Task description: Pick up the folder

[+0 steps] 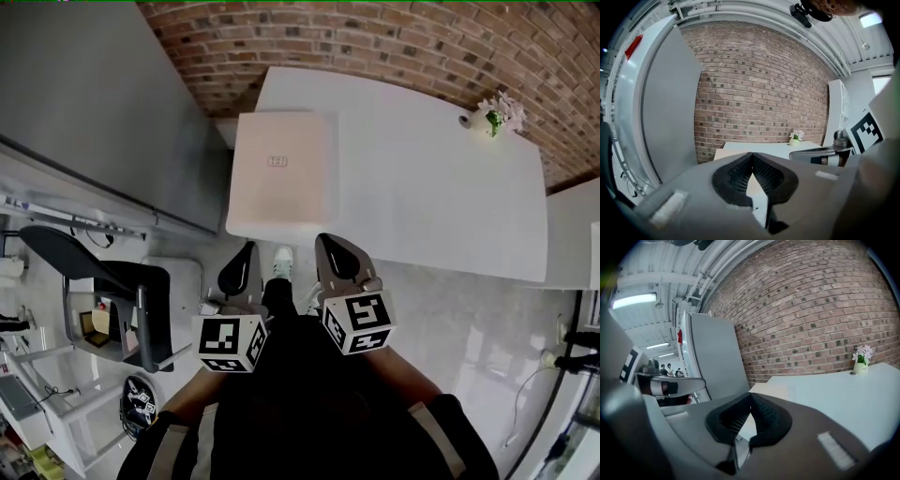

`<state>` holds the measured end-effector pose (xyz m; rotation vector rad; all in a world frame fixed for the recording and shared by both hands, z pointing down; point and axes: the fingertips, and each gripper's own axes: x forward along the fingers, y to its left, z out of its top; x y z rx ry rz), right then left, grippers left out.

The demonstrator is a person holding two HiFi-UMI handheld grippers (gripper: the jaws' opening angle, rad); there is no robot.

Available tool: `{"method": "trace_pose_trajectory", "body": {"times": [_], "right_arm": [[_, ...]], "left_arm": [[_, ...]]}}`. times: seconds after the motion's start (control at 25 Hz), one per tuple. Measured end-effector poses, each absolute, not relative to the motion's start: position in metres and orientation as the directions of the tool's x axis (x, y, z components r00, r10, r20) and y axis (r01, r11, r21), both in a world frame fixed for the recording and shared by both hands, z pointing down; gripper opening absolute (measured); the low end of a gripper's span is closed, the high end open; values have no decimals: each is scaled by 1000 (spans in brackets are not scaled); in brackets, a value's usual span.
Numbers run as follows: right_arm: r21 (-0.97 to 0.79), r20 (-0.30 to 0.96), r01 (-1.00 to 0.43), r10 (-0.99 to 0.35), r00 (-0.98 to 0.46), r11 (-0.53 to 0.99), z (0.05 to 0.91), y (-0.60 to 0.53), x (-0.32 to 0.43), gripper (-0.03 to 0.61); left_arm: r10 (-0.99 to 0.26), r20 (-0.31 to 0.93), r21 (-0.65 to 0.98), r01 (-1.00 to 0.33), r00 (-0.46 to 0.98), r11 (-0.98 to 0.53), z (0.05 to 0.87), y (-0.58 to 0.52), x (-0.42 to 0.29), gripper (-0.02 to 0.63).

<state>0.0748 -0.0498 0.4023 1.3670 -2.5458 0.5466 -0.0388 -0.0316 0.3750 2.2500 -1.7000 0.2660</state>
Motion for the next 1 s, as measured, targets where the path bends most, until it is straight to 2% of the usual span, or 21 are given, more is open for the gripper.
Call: {"method": "trace_pose_trajectory", "body": {"times": [0.48, 0.64, 0.8, 0.88, 1.0], "right_arm": [[-182, 468, -884, -753, -462, 430, 434, -118, 60, 3], [-175, 500, -894, -745, -442, 413, 448, -134, 56, 32], [-188, 544, -895, -716, -438, 404, 467, -148, 52, 89], [-201, 567, -893, -695, -442, 404, 477, -153, 51, 137], [-215, 597, -892, -670, -442, 398, 491, -159, 51, 193]], "left_arm": [[-863, 399, 188, -949, 310, -254, 409, -108, -69, -2], [-849, 422, 203, -946, 319, -255, 423, -124, -76, -2], [-820, 456, 229, -936, 346, -268, 442, -137, -80, 0], [-799, 480, 243, -930, 362, -276, 452, -142, -81, 81], [-778, 513, 246, -930, 363, -272, 469, -149, -84, 104]]}}
